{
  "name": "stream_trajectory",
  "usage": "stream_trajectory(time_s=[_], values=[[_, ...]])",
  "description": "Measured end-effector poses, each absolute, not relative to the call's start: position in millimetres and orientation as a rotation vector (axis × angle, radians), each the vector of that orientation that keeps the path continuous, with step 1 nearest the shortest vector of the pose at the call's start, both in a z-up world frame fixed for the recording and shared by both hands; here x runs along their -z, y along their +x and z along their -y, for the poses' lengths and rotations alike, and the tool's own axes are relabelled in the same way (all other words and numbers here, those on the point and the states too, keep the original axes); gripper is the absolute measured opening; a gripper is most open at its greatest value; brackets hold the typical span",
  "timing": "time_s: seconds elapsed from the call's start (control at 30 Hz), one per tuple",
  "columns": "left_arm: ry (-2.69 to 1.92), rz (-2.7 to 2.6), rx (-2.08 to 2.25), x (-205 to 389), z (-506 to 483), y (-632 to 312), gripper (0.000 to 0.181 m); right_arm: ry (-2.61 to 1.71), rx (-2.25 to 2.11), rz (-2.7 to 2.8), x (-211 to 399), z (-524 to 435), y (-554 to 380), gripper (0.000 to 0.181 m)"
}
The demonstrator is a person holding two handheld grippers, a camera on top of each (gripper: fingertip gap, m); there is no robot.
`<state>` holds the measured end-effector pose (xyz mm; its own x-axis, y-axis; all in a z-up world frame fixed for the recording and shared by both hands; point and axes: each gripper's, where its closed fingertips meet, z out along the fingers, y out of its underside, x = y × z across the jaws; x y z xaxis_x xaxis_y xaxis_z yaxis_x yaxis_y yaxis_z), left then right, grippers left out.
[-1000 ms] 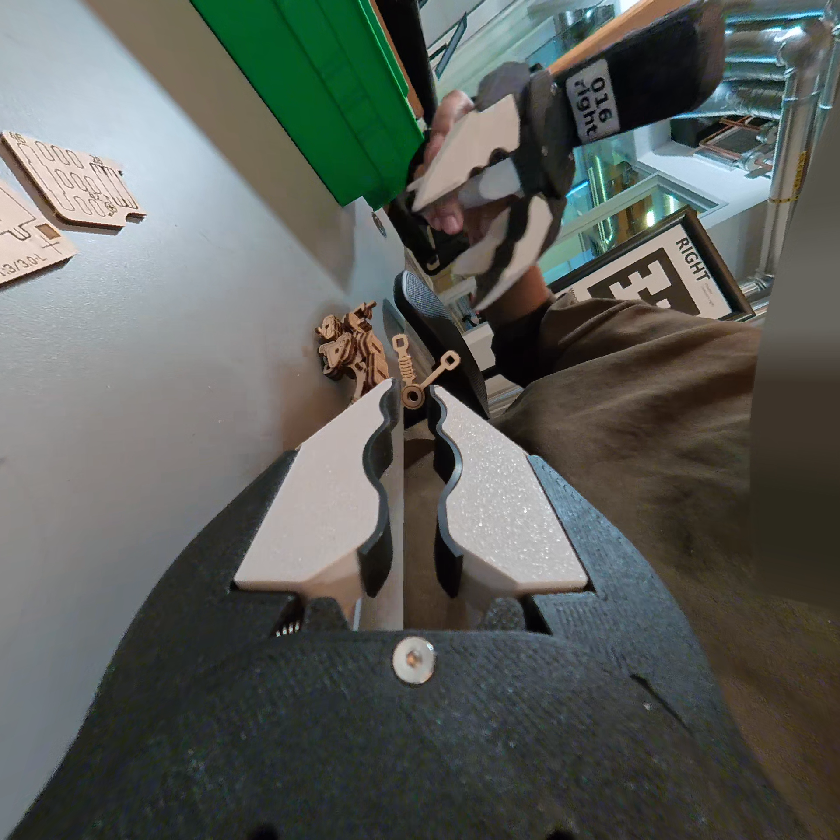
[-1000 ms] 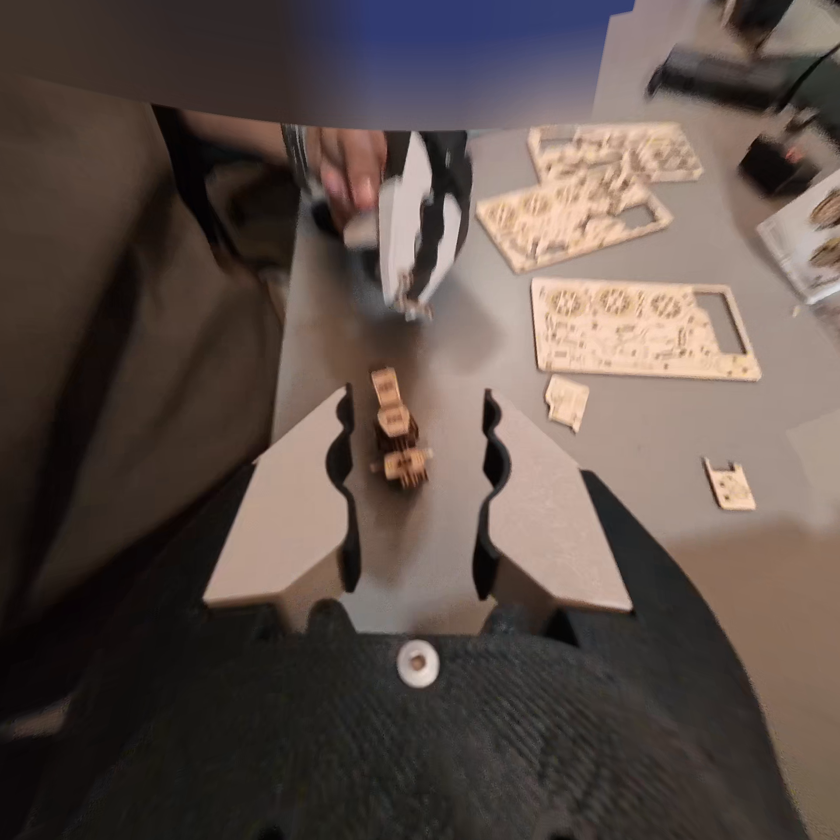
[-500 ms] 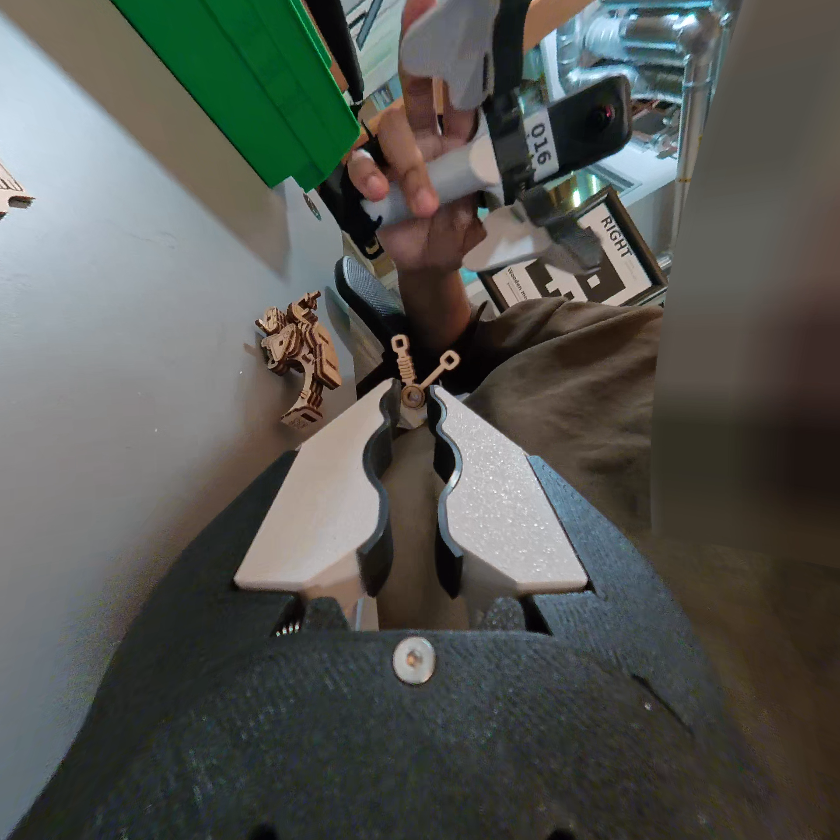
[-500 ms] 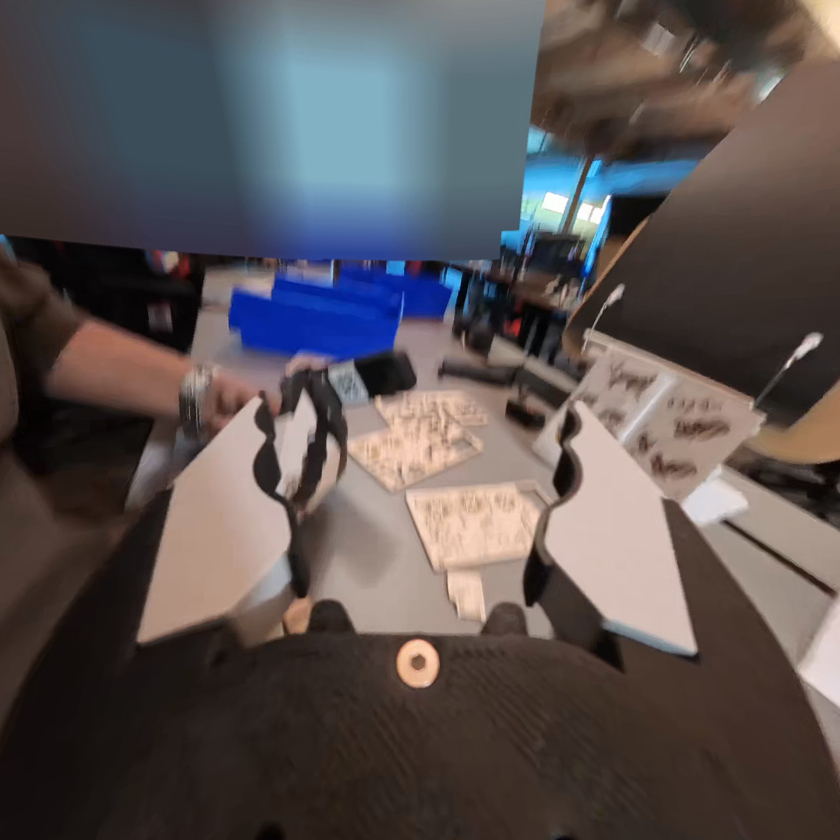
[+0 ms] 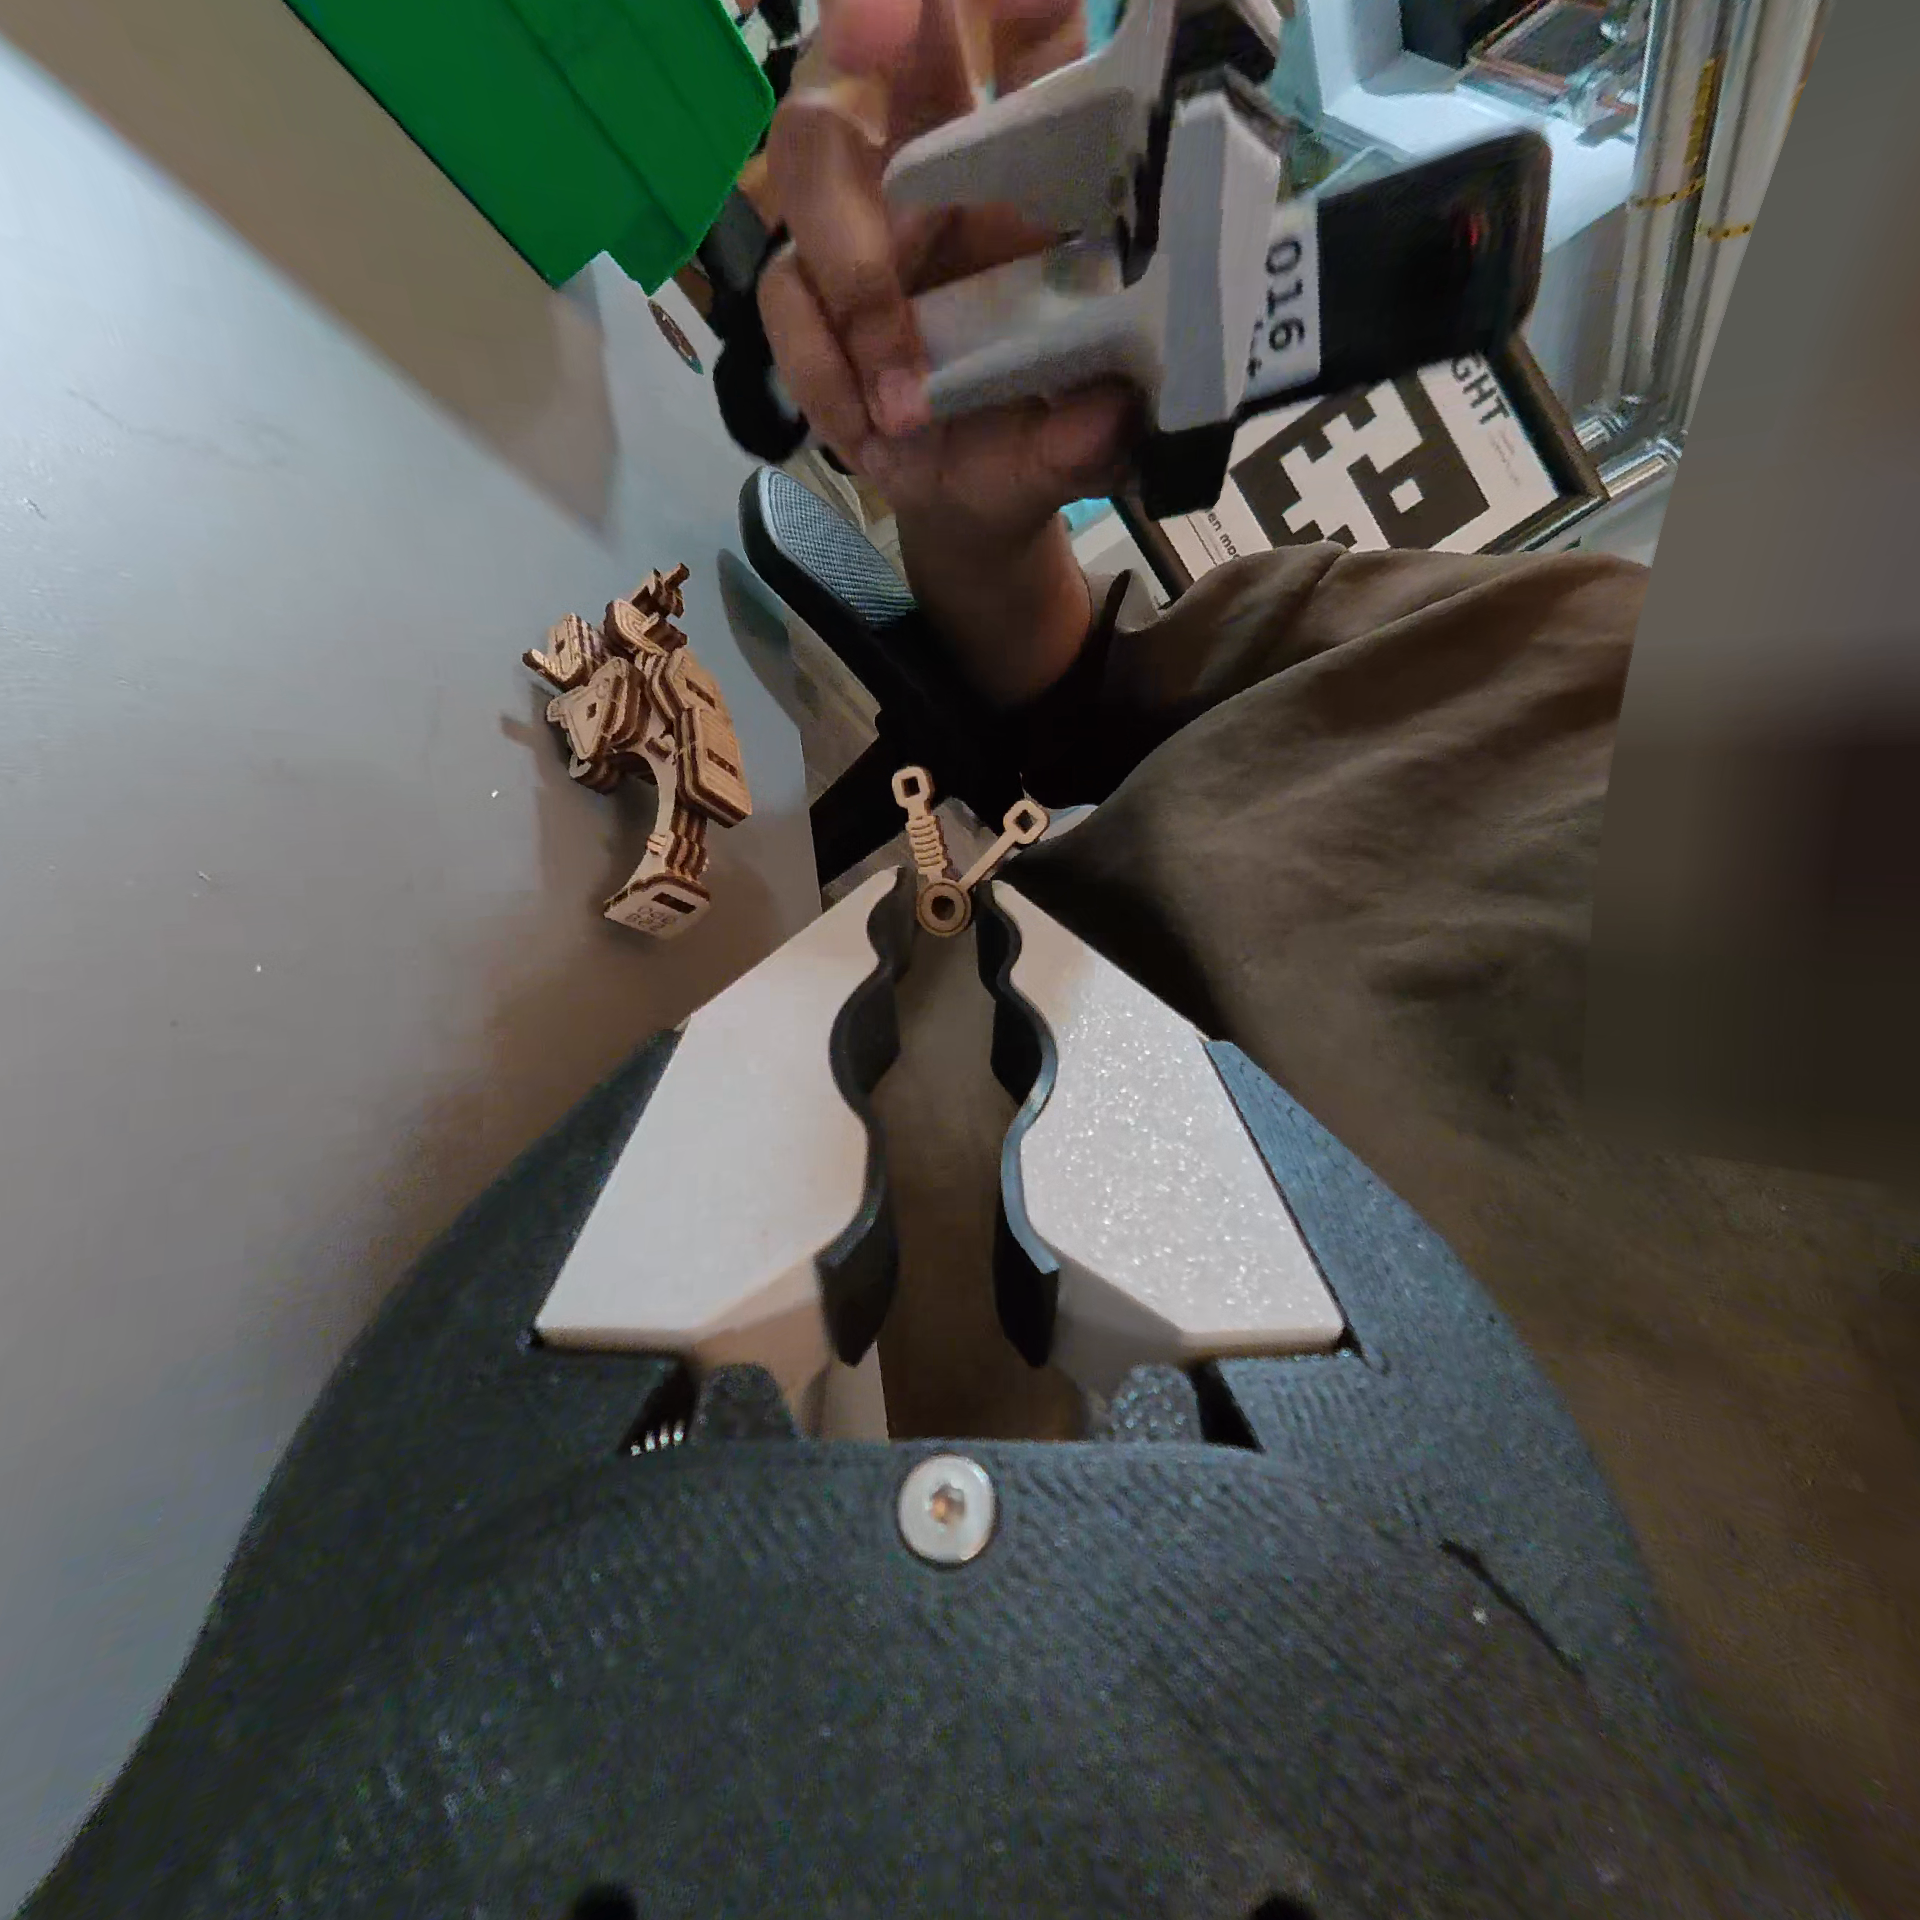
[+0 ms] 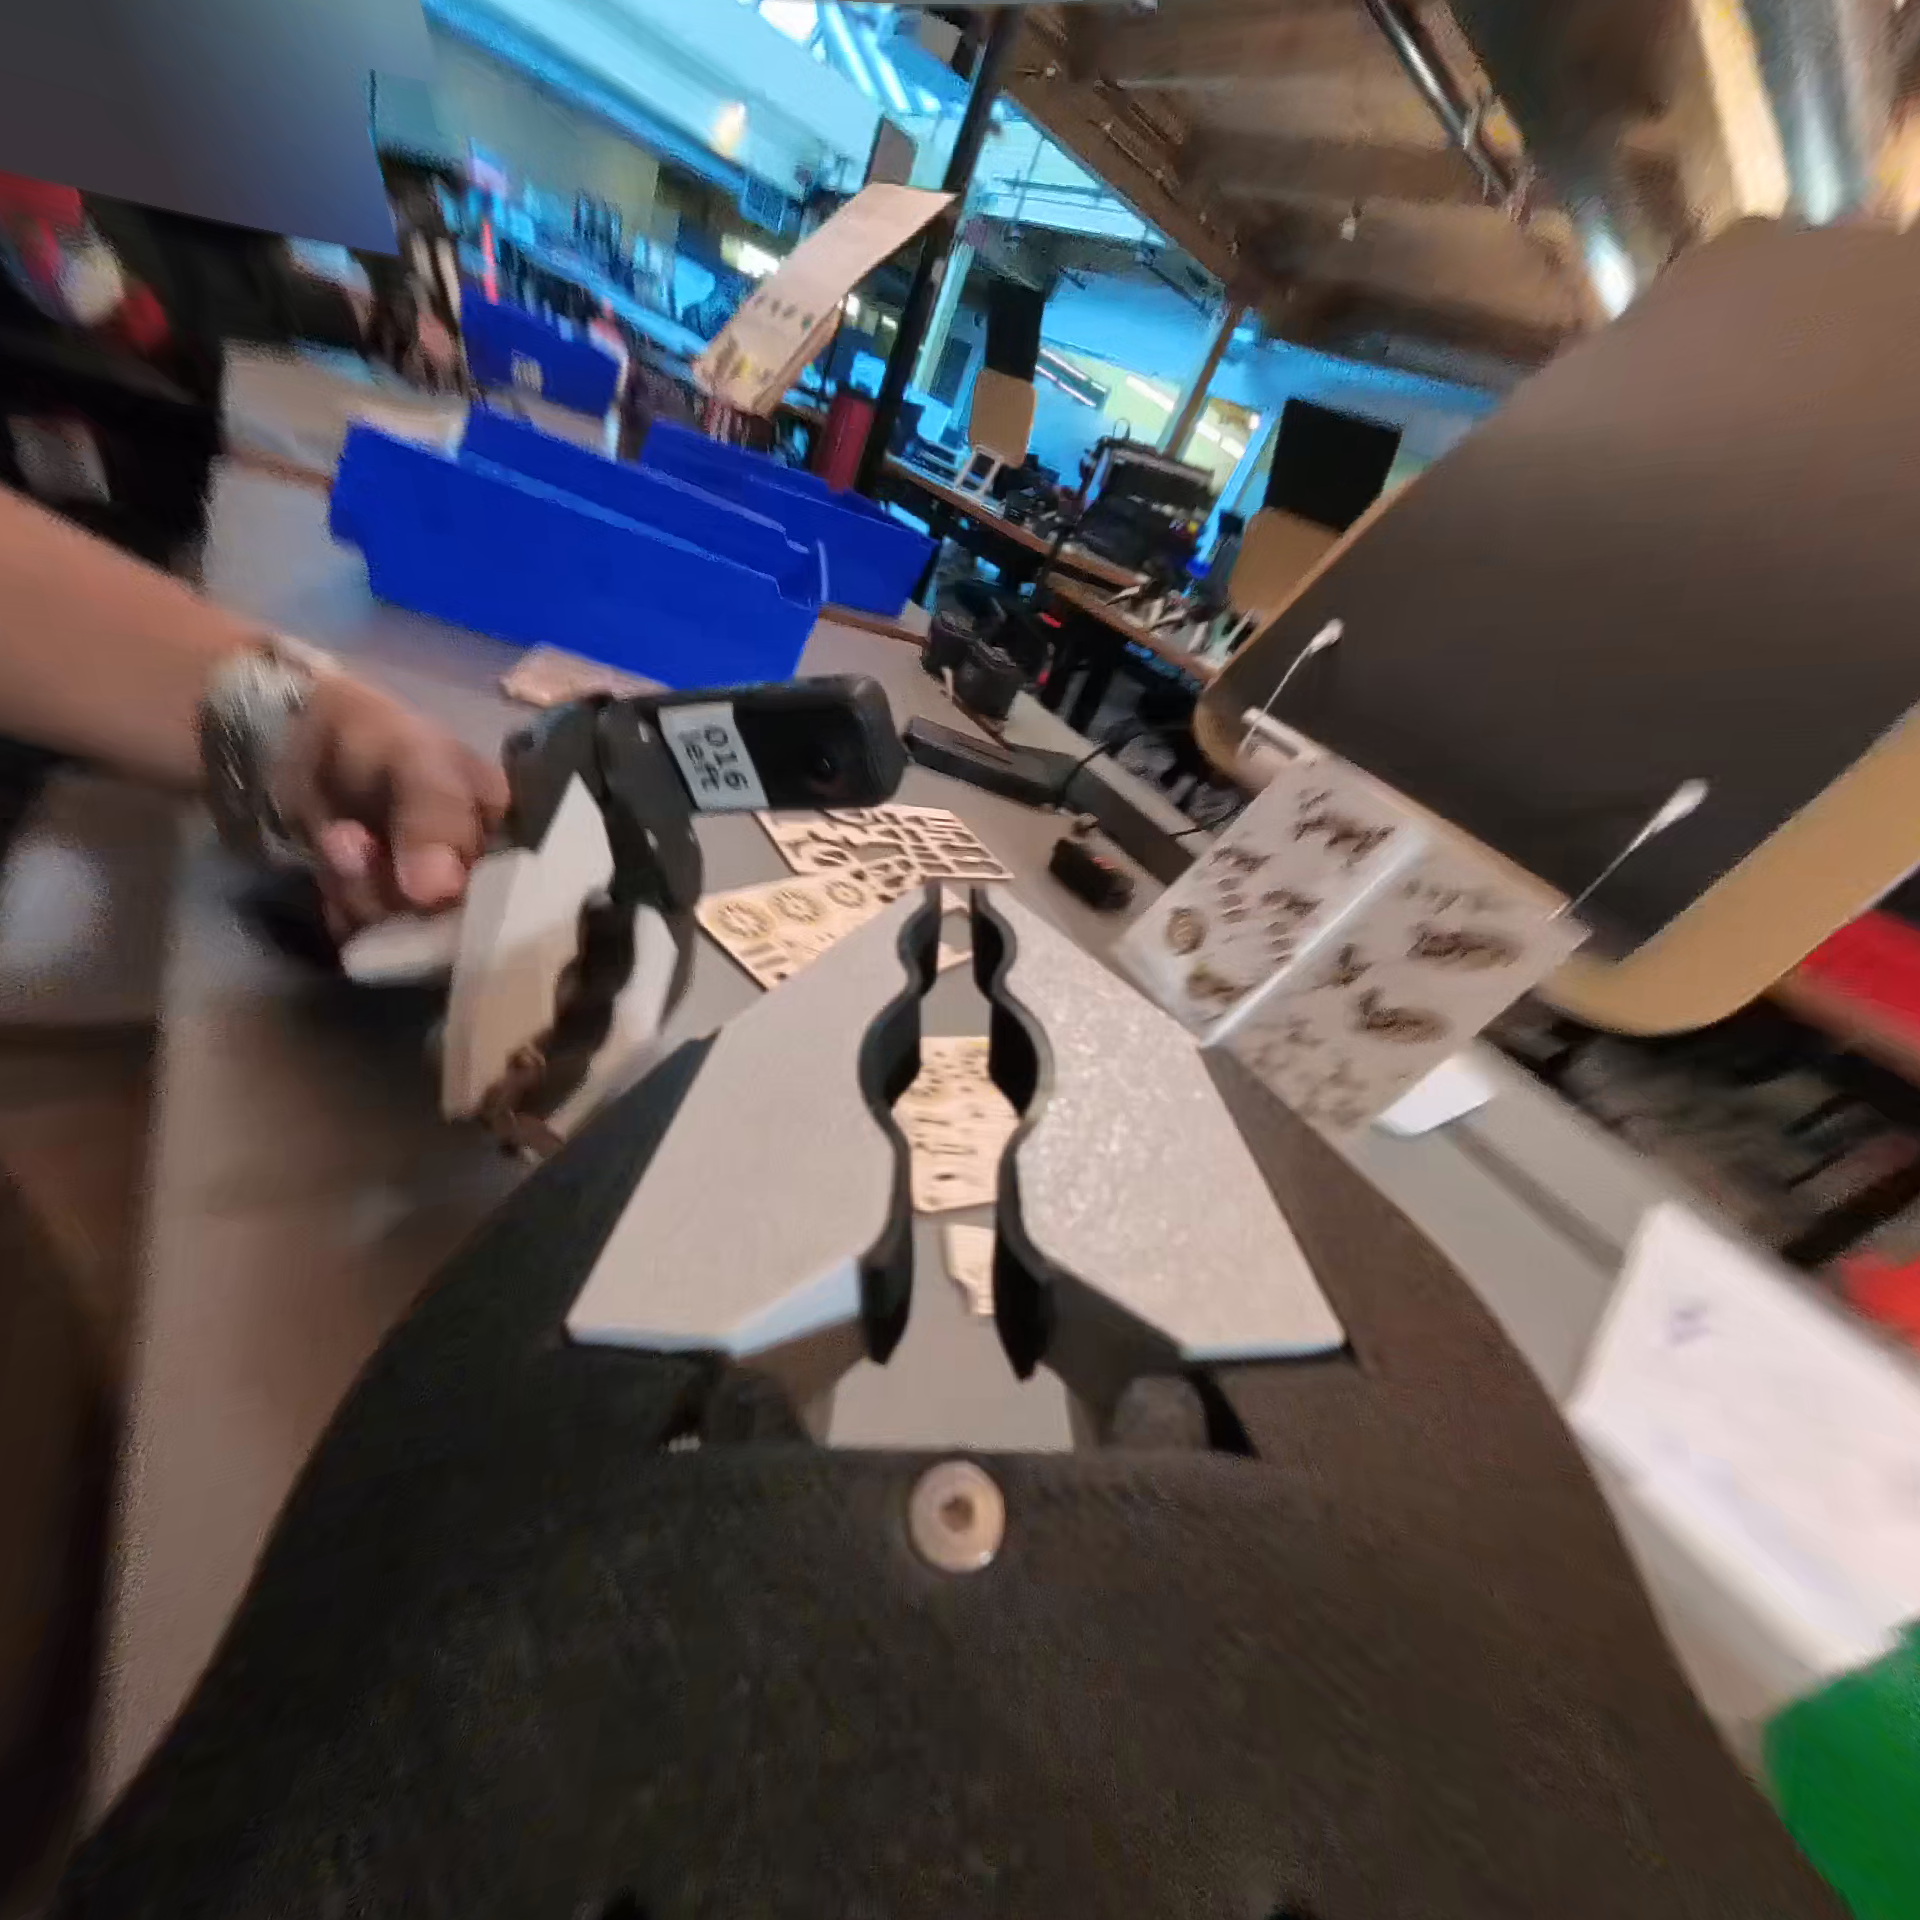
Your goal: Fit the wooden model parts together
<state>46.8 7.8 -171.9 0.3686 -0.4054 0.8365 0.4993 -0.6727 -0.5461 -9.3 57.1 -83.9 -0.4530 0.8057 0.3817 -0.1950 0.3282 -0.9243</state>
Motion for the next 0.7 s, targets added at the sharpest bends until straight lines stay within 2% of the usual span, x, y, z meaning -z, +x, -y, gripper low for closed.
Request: stream_trajectory(time_s=[0.17,0.33,0.5,0.63,0.7], values=[[-1.805,0.091,1.422,168,-8,45,0.009,-0.9,-1.536,1.502,80,-82,-22,0.0],[-1.782,0.132,1.425,167,-11,40,0.009,-0.745,-1.672,1.747,92,-53,-4,0.0],[-1.777,0.151,1.404,168,-13,38,0.009,-1.047,-1.935,1.998,112,-41,3,0.0],[-1.78,0.151,1.398,168,-14,39,0.009,-1.083,-1.883,2.03,120,-49,5,0.0],[-1.785,0.144,1.396,168,-13,40,0.009,-1.028,-1.856,2.036,120,-50,7,0.012]])
